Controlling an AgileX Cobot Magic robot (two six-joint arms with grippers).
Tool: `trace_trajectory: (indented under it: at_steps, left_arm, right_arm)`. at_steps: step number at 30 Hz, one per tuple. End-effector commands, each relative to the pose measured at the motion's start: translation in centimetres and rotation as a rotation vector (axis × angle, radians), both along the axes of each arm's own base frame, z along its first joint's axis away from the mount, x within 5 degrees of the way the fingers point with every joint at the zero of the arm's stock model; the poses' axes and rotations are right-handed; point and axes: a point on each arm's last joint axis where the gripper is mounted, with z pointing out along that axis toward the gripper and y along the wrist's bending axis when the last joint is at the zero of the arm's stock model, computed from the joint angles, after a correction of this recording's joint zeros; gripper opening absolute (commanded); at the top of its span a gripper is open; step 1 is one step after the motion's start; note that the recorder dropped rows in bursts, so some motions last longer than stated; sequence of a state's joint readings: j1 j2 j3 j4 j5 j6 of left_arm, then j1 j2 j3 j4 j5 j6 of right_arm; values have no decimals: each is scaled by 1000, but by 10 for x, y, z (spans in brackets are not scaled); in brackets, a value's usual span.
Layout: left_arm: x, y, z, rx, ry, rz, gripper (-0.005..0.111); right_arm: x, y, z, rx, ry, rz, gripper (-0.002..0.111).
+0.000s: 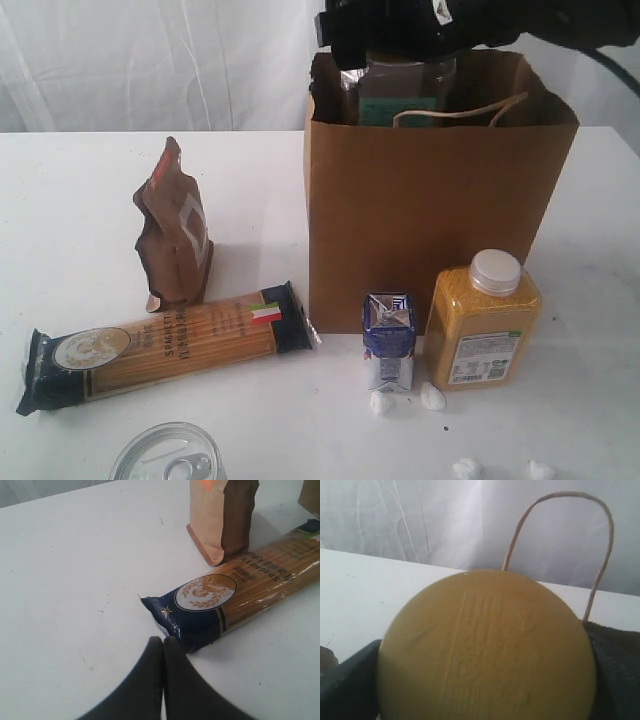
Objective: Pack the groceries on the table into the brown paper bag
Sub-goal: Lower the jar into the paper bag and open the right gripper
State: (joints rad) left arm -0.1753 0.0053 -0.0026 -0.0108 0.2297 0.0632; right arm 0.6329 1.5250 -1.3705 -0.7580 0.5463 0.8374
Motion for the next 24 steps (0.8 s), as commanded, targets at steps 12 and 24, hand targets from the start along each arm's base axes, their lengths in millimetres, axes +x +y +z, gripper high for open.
trace_trajectory:
  at_steps: [12,24]
  left_arm:
    - [0,0,-1,-4,1,5,0]
    - [0,0,-1,-4,1,5,0]
  right_arm:
    - [17,14,-31,-8,70,17,0]
    - [22,18,-46,-42,122,23,1]
